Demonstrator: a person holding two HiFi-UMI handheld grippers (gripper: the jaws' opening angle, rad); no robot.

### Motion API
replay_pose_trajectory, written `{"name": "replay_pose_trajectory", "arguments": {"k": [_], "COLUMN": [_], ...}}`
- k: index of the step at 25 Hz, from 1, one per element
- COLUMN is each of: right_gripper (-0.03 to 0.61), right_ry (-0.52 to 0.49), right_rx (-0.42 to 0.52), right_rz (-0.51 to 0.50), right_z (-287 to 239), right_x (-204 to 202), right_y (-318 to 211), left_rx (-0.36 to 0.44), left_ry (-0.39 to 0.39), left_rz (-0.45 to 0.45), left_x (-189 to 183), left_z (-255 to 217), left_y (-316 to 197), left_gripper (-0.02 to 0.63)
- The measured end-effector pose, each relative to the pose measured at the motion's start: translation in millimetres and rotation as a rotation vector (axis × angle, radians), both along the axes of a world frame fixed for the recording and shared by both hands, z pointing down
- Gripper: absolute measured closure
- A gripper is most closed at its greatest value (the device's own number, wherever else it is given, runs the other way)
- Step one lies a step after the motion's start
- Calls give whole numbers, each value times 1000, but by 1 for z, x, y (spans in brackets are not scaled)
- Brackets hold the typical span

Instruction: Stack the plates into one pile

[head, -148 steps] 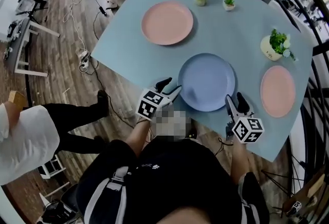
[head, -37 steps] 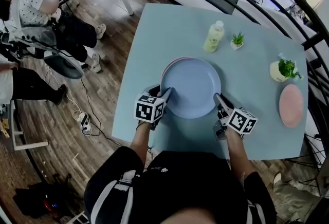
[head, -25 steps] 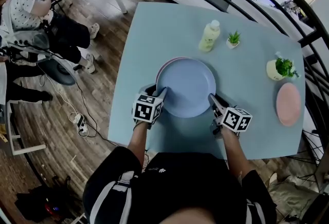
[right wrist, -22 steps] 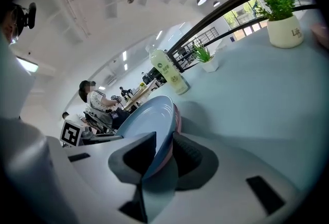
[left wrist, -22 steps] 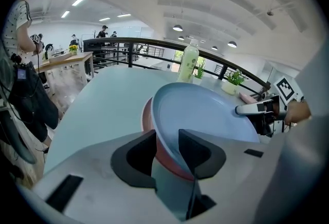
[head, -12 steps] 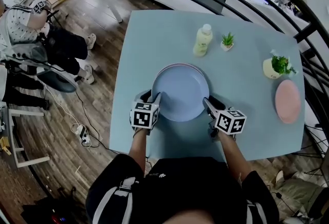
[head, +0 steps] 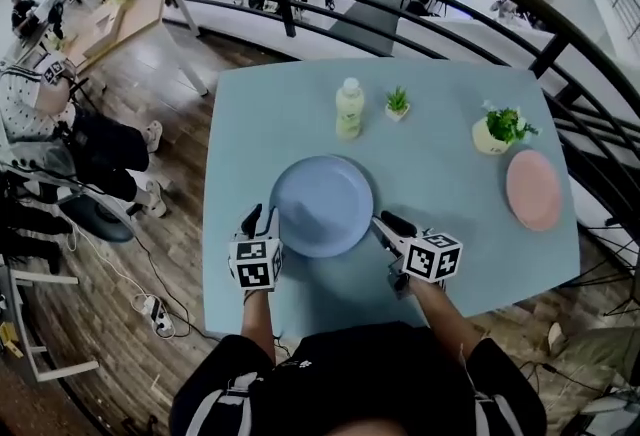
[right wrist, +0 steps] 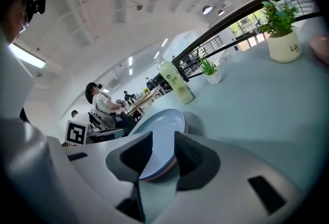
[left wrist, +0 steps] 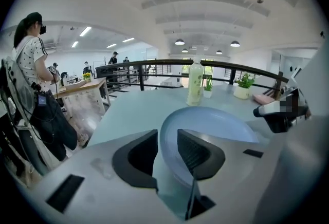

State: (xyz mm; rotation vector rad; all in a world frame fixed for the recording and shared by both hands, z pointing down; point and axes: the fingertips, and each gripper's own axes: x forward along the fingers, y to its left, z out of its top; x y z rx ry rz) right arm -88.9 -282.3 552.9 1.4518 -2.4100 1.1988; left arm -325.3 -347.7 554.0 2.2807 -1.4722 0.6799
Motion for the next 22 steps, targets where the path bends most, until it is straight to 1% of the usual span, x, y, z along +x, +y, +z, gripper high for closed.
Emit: {"name": "replay_pose_trajectory", "arguments": {"k": [2,3,5,6,9,11,17,22], "right_gripper": [465,495,574,575,575,575,575,575], "right_ry": [-6,6,40,51,62,59,23,-14], "right_rx": [37,60,104,123,159,169,172,174], "right_rz": [5,4,0,-2,10,33,106,114], "right_z": [-13,-19,-30,-36,-49,-55,-55,-56], "right_x": [3,4,8,10,19,28,64,81], "right_y": [2,3,6,9,18,24,40,47], "left_rx": [42,61,91,101,109,109,116,105], "left_ry": [52,79,132,158,225,250,262,250], "left_rz": [25,45,90,112,169,206,290,287], "left_x": [12,19,35,43,67,83,123,137], "left_z": [-16,-22,-32,-36,-42,-45,-54,-56], "left_y": [1,2,6,9,17,20,23,33], "left_gripper": [495,511,559,576,584,586,588,588]}}
